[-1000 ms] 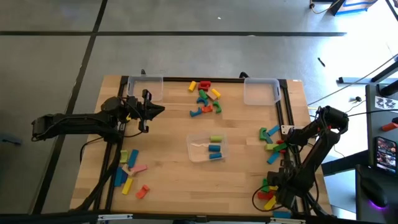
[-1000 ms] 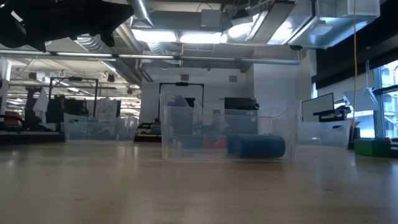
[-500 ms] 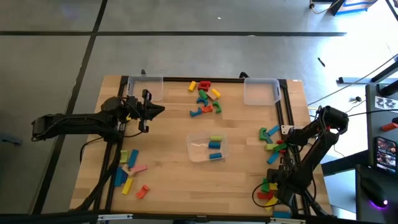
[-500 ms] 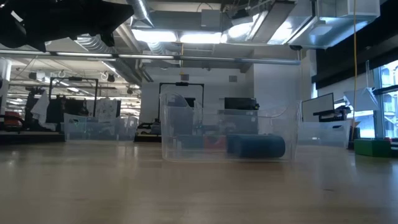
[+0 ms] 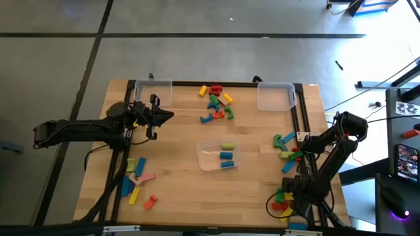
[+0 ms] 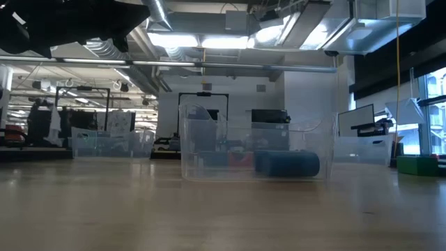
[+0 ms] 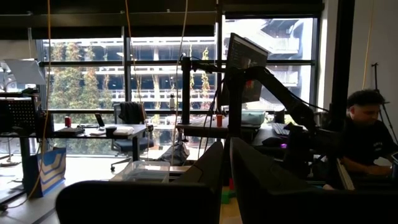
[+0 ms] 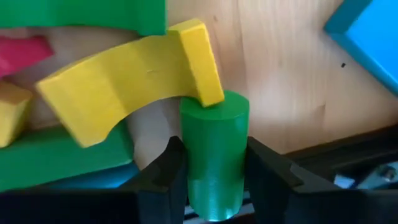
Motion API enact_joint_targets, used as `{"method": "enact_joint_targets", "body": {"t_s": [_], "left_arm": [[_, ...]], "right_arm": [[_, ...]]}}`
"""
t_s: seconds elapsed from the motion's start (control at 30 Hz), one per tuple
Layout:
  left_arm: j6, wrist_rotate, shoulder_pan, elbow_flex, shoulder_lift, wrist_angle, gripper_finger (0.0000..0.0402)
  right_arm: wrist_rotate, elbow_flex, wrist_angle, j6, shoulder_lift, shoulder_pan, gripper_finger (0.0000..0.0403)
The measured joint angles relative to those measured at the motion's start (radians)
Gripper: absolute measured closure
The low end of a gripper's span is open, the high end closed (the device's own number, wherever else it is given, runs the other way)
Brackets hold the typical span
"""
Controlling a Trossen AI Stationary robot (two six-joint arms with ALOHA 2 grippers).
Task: Sort blocks by size
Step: Put the green cylindrical block into the bottom transparent bin
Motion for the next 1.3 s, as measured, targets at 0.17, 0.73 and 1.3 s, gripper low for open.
{"method": "enact_joint_targets", "body": {"t_s": [0.17, 0.73, 1.3], "left_arm": [[0.0, 0.0, 0.0, 0.0, 0.0, 0.0, 0.0377], [0.0, 0.0, 0.0, 0.0, 0.0, 0.0, 0.0377], [0.0, 0.0, 0.0, 0.0, 0.0, 0.0, 0.0377]], "right_arm": [[-0.006, 0.072, -0.076, -0.001, -0.015, -0.024, 0.0277], [0.242, 0.273, -0.154, -0.115, -0.071, -0.22, 0.0272], [0.509, 0.292, 0.145, -0.625, -0.071, -0.467, 0.0272]]}}
